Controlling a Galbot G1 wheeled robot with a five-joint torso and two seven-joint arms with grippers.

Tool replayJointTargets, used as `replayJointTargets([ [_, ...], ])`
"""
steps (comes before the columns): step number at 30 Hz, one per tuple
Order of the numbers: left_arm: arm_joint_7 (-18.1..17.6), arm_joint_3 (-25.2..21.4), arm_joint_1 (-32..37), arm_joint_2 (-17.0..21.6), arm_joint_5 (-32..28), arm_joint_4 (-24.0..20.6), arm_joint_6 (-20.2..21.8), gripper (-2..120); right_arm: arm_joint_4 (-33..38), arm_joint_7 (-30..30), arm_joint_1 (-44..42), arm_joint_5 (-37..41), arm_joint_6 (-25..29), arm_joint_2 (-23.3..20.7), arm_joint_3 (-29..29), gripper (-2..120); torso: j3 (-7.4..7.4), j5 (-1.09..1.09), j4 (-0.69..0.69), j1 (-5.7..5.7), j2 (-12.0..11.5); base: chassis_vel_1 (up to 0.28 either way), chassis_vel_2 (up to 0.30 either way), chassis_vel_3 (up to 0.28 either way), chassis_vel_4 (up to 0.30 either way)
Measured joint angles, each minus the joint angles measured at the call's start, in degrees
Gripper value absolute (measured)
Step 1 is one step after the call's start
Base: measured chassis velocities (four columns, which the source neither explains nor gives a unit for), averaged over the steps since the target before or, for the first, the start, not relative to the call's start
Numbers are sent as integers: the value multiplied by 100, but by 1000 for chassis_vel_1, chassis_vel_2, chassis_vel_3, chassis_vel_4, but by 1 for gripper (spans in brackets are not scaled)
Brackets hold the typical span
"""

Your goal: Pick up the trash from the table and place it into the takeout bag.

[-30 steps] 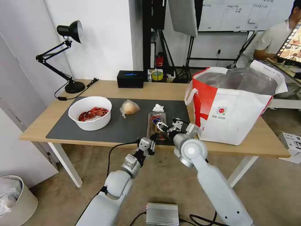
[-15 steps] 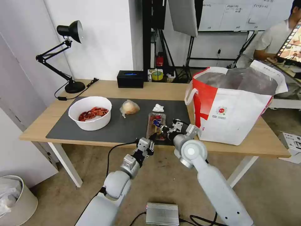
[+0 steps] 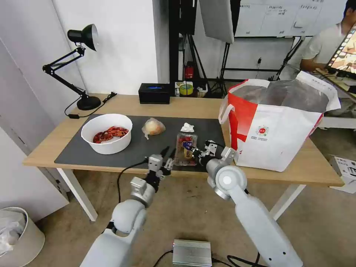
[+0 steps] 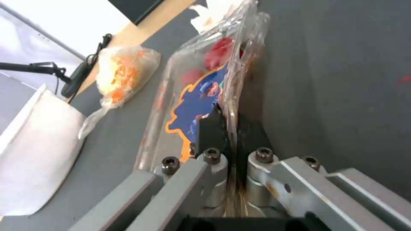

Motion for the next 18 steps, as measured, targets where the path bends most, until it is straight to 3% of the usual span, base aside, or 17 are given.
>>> replayJointTargets([
  [2, -15, -47, 36, 7, -14, -34, 25, 53, 20, -12, -6, -4, 6, -14, 1, 0, 0, 0, 0, 0, 0, 0, 0, 0, 0],
  [4, -108, -349, 264, 32, -59, -209, 146, 67, 200, -144, -60, -10, 51, -125, 19, 0, 0, 0, 0, 0, 0, 0, 0, 0, 0],
  [8, -124, -523, 434, 36, -109, -297, 167, 73, 315, -238, -91, 12, 78, -214, 50, 0, 0, -1, 1, 0, 0, 0, 0, 0, 0],
  [11, -125, -738, 603, 19, -118, -380, 171, 90, 487, -369, -140, 33, 128, -340, 114, 0, 0, -1, 0, 0, 0, 0, 0, 0, 0],
  [15, -126, -978, 745, -16, -117, -509, 198, 100, 756, -576, -216, 87, 250, -483, 188, 0, 0, 0, 0, 0, 0, 0, 0, 0, 0],
  [18, -125, -1096, 811, -21, -128, -570, 205, 100, 935, -652, -269, 196, 310, -548, 266, 0, 0, 0, 0, -1, 1, 0, 0, 0, 0],
])
